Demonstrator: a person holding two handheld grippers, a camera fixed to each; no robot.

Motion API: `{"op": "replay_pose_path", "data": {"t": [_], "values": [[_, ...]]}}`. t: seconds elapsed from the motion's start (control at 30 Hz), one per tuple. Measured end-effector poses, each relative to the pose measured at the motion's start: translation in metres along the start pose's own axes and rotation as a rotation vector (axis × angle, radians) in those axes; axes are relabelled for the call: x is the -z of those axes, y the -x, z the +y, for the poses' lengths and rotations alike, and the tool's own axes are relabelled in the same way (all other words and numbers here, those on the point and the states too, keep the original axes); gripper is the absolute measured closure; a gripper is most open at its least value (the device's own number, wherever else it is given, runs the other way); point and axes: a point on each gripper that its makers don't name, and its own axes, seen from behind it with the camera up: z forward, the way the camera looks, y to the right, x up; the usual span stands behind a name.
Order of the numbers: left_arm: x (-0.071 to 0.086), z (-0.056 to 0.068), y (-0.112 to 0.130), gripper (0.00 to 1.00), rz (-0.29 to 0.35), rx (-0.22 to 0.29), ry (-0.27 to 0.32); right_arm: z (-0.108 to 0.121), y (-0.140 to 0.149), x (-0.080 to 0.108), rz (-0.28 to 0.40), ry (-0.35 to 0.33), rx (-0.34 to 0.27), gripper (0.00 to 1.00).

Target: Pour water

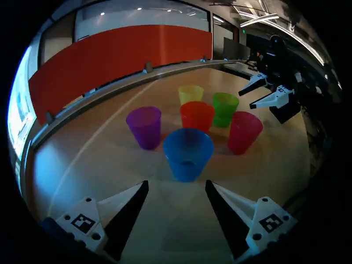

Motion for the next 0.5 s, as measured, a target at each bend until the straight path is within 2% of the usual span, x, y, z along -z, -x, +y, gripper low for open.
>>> {"op": "replay_pose_path", "data": {"t": [0.3,0.5], "values": [[0.016,-0.013,-0.012,0.04,0.101,0.039,-0.098,0.005,-0.013,0.018,0.073,0.063,-0.042,0.0],[0.032,-0.027,-0.02,0.04,0.169,0.066,-0.187,0.019,-0.023,0.028,0.134,0.143,-0.074,0.01]]}}
